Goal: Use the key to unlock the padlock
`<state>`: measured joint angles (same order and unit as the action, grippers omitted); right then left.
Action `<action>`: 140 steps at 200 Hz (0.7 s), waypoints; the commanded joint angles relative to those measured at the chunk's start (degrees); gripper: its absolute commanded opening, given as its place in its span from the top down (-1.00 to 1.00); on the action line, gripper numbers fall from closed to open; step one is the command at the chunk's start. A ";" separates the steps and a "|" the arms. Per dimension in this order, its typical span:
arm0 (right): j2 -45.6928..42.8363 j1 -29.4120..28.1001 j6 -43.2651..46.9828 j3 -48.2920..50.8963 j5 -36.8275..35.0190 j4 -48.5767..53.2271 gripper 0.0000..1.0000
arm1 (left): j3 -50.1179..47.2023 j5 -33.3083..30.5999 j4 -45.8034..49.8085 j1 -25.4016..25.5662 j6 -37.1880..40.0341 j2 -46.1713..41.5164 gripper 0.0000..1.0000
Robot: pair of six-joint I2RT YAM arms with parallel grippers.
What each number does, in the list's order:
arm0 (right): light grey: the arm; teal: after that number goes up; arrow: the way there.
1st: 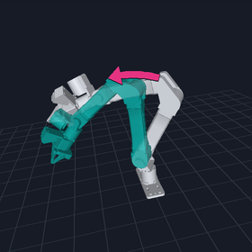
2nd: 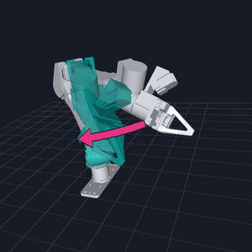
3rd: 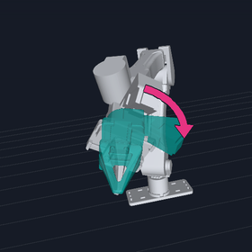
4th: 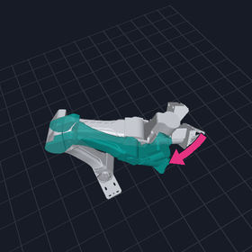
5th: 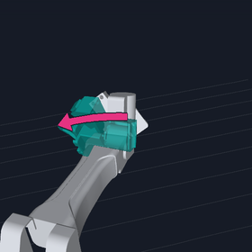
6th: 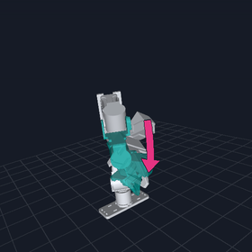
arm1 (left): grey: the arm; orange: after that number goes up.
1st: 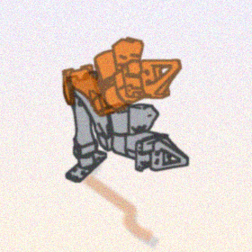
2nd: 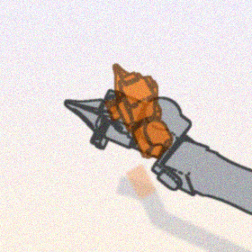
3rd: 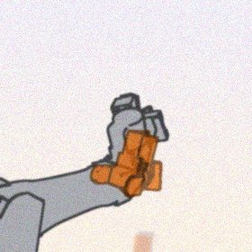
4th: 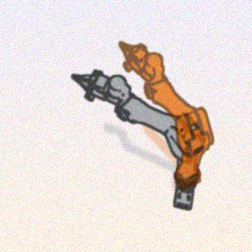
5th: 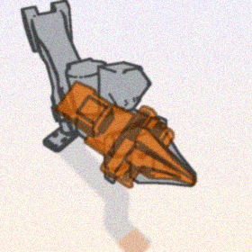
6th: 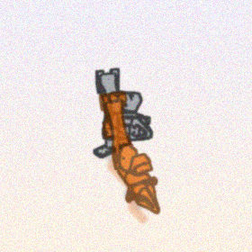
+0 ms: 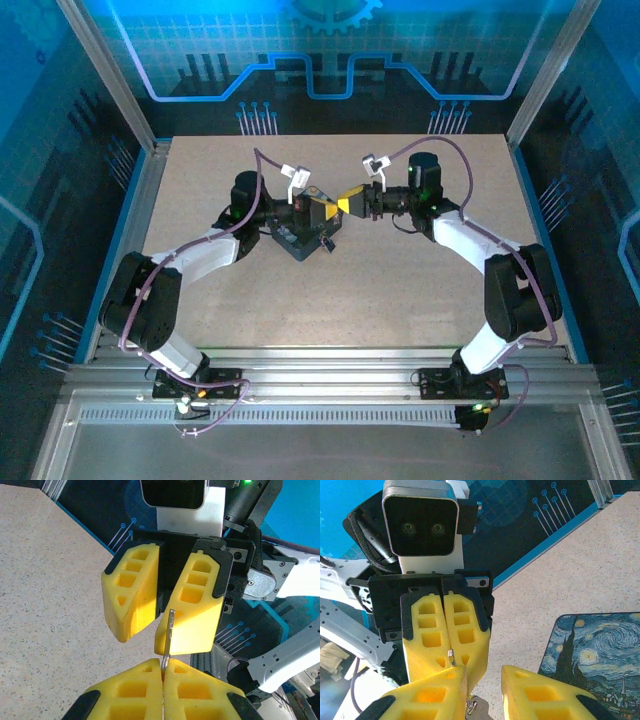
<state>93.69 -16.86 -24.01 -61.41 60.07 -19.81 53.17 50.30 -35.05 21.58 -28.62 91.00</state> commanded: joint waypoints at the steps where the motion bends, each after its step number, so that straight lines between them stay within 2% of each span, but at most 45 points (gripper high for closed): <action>1: -0.61 -0.45 -0.26 -0.91 0.91 -2.49 0.49 | -1.26 1.21 -1.13 -0.01 -0.78 -1.74 0.85; 46: -1.70 1.08 -0.55 0.66 2.89 -2.53 0.48 | -1.40 0.94 -1.35 -0.06 -0.91 -1.88 0.85; 140: -0.79 -1.32 1.37 -2.75 3.12 0.56 0.48 | -1.57 1.29 -2.44 -0.11 -1.88 -1.61 0.85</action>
<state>93.45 -16.88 -23.97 -61.80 62.02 -19.42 52.53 50.43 -35.92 21.58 -30.13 90.65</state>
